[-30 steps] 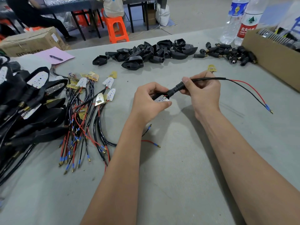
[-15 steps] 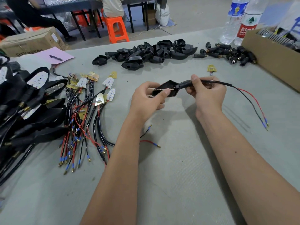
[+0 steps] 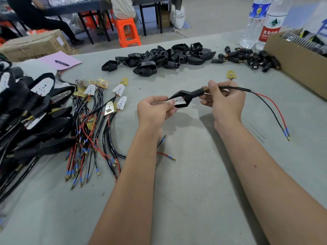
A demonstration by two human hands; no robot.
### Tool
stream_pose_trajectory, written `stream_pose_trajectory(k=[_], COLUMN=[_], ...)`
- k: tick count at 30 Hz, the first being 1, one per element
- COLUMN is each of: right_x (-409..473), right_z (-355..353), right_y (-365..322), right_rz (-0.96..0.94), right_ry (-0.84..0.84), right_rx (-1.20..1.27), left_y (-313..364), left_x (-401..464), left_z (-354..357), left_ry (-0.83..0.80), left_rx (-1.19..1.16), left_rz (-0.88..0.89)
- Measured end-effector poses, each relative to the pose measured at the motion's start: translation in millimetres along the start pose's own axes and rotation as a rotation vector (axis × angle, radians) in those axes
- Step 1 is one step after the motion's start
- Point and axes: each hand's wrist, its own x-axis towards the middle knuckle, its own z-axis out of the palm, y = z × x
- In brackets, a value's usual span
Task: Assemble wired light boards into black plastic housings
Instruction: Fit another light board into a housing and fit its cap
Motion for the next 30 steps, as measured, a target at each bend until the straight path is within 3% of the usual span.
stream_pose_trajectory(k=[4,10,19,26,30], right_x=[1.7,1.7,6.0,1.5,1.5], right_z=[-1.2,-1.1,-2.8,1.6,-0.2], right_y=[0.7,4.9,3.3,2.3,-0.8], right_rz=[0.026,-0.025,0.047,0.032,0.056], right_ry=[0.067,0.166,0.090,0.058,0.041], right_rx=[-0.025,-0.189,-0.050,-0.079,-0.018], left_y=[-0.4,-6.2,-5.3,-12.0,-7.8], left_x=[-3.0,-1.2,-0.8,4.4,6.3], left_z=[-1.4,2.9,1.0,3.7,-3.7], left_ry=[-0.021,-0.029,-0.044,0.211,0.024], left_rx=[0.087,0.434,0.110,0.383,0.194], left_rz=[0.085,0.355,0.141,0.305,0.199])
